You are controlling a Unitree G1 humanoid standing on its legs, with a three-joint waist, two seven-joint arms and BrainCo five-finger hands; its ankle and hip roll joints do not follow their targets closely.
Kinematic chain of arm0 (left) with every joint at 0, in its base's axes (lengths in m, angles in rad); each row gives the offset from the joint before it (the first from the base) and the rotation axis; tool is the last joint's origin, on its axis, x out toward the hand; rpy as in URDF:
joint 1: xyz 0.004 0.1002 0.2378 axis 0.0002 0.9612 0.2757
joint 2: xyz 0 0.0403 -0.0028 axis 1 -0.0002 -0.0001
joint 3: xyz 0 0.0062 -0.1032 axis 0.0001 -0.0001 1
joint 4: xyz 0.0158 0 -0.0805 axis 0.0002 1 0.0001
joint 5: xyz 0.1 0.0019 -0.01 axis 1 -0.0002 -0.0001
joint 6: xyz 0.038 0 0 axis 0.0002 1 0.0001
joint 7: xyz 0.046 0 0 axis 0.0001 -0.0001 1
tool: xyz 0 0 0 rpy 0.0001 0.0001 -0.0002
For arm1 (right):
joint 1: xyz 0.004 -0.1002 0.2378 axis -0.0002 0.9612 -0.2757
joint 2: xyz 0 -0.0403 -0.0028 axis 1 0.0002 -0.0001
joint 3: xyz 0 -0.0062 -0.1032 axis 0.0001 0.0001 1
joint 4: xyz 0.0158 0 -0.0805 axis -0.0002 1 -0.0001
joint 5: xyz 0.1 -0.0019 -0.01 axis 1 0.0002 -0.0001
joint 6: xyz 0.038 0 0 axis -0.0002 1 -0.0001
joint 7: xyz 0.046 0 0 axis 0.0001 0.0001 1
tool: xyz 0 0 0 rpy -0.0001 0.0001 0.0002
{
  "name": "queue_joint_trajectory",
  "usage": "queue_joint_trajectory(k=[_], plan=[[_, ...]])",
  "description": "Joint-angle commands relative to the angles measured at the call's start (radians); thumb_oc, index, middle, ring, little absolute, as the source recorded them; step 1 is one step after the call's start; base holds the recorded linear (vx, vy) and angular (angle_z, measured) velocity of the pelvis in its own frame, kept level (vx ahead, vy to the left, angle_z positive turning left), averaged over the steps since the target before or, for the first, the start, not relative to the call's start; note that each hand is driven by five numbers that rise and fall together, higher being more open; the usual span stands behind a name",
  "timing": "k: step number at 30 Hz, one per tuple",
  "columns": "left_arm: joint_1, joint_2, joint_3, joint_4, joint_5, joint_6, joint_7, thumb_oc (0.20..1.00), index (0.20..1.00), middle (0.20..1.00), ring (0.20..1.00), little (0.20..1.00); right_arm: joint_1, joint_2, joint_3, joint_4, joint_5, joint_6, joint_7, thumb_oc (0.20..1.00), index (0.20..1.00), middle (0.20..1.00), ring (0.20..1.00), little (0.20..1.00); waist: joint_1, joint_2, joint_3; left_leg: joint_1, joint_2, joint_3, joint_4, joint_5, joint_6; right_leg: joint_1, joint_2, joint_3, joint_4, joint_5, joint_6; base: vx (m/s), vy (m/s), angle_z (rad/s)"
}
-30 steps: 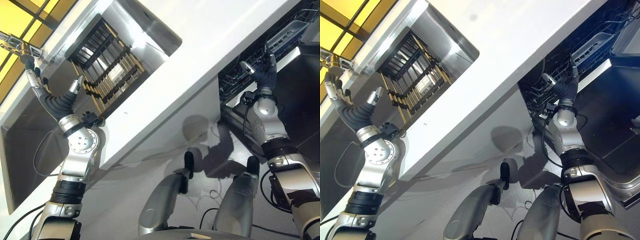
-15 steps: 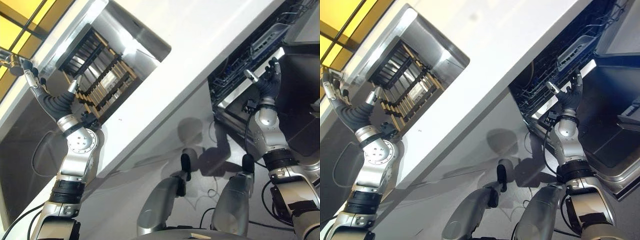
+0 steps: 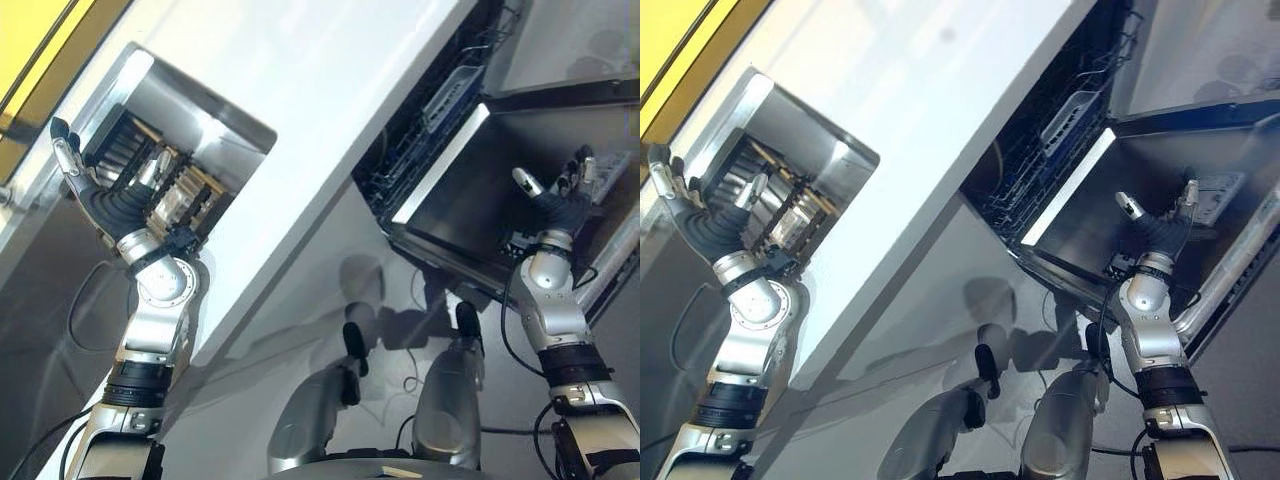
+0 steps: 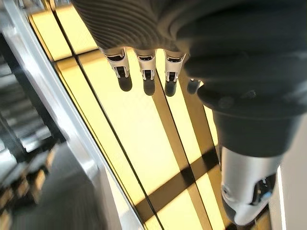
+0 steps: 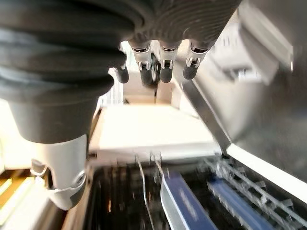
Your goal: Pick up plates and place into dishwasher.
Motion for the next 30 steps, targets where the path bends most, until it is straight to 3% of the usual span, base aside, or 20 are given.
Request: queue_joint_trajectory(k=[1,6,9,11,14,18,24,30], plan=[[0.047,-0.029,0.042,0.017,0.065,-0.043,-0.033,1.000,1.000,1.000,1.000,1.000,0.066,0.001,-0.042,-0.111,-0.020,-0.041,-0.018,1.000,1.000,1.000,1.000,1.000,-0.044,-0.047,-0.100,-0.030,0.005,-0.039,0.145,-0.115,-0.031,-0.057,-0.015,0.027,0.056,0.043,-0.070,0.16,0.087,-0.45],[0.068,-0.055,0.023,0.040,0.070,-0.055,-0.062,1.000,1.000,1.000,1.000,1.000,0.153,0.006,-0.094,-0.101,0.032,-0.039,-0.038,1.000,1.000,1.000,1.000,1.000,-0.088,-0.044,-0.103,0.014,0.012,0.006,0.144,-0.127,-0.015,-0.068,0.004,0.053,0.118,0.030,-0.071,0.10,0.118,-0.40],[0.077,-0.051,0.025,0.038,0.076,-0.054,-0.040,1.000,1.000,1.000,1.000,1.000,0.153,-0.010,-0.105,-0.065,0.098,-0.046,-0.041,1.000,1.000,1.000,1.000,1.000,-0.071,-0.032,-0.071,-0.011,0.054,0.076,0.193,-0.140,0.009,-0.136,-0.006,-0.039,0.299,-0.021,-0.082,-0.15,0.111,-0.64],[0.072,-0.035,0.030,0.026,0.084,-0.055,-0.032,1.000,1.000,1.000,1.000,1.000,0.163,0.004,-0.107,-0.052,0.155,-0.081,-0.068,1.000,1.000,1.000,1.000,1.000,-0.064,-0.021,-0.043,-0.069,0.066,0.072,0.250,-0.155,0.031,-0.205,0.060,-0.017,0.461,-0.096,-0.106,-0.32,-0.042,-1.10],[0.054,-0.010,0.041,0.012,0.097,-0.046,-0.030,1.000,1.000,1.000,1.000,1.000,0.197,0.050,-0.107,-0.050,0.182,-0.137,-0.089,1.000,1.000,1.000,1.000,1.000,-0.050,-0.041,-0.018,-0.171,0.047,0.035,0.358,-0.187,0.028,-0.241,0.053,-0.049,0.475,-0.132,-0.137,-0.25,-0.163,-0.33],[0.012,-0.007,0.036,0.028,0.098,-0.044,-0.005,1.000,1.000,1.000,1.000,1.000,0.173,0.055,-0.097,-0.025,0.219,-0.189,-0.099,1.000,1.000,1.000,1.000,1.000,-0.071,-0.013,0.021,-0.256,0.057,0.027,0.459,-0.212,0.033,-0.331,0.072,-0.031,0.577,-0.188,-0.157,-0.14,0.015,-0.11],[-0.023,-0.007,0.020,0.022,0.065,0.020,0.002,1.000,1.000,1.000,1.000,1.000,0.133,0.059,-0.110,0.041,0.439,-0.227,0.019,1.000,1.000,1.000,1.000,1.000,-0.091,0.024,0.039,-0.375,0.072,0.026,0.622,-0.263,0.023,-0.445,0.088,0.006,0.736,-0.292,-0.177,-0.01,0.017,-0.14],[-0.051,0.006,-0.005,0.003,0.051,0.047,-0.004,1.000,1.000,1.000,1.000,1.000,0.044,0.047,-0.087,0.137,0.594,-0.183,0.207,1.000,1.000,1.000,1.000,1.000,-0.083,0.046,0.039,-0.503,0.077,0.027,0.749,-0.283,0.013,-0.554,0.095,0.030,0.849,-0.337,-0.200,-0.02,-0.016,0.03]])
